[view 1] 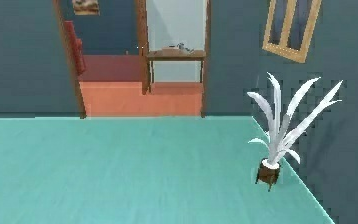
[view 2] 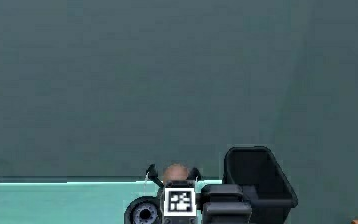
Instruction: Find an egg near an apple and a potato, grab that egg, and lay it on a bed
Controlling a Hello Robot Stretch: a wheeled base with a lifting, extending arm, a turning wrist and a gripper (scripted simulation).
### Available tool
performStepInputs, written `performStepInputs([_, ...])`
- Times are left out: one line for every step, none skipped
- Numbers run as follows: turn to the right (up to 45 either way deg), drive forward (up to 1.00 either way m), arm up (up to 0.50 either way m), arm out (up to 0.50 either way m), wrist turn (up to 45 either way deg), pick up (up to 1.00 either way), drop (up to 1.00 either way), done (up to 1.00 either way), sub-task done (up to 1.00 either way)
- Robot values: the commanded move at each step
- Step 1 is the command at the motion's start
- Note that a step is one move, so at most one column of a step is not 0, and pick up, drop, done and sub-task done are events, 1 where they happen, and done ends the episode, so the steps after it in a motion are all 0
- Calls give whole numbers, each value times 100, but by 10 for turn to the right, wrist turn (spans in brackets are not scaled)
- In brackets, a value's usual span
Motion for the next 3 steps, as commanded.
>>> performStepInputs([-150, 0, 0, 0, 0, 0, 0, 0, 0])
performStepInputs([-30, 0, 0, 0, 0, 0, 0, 0, 0])
performStepInputs([0, 100, 0, 0, 0, 0, 0, 0, 0])
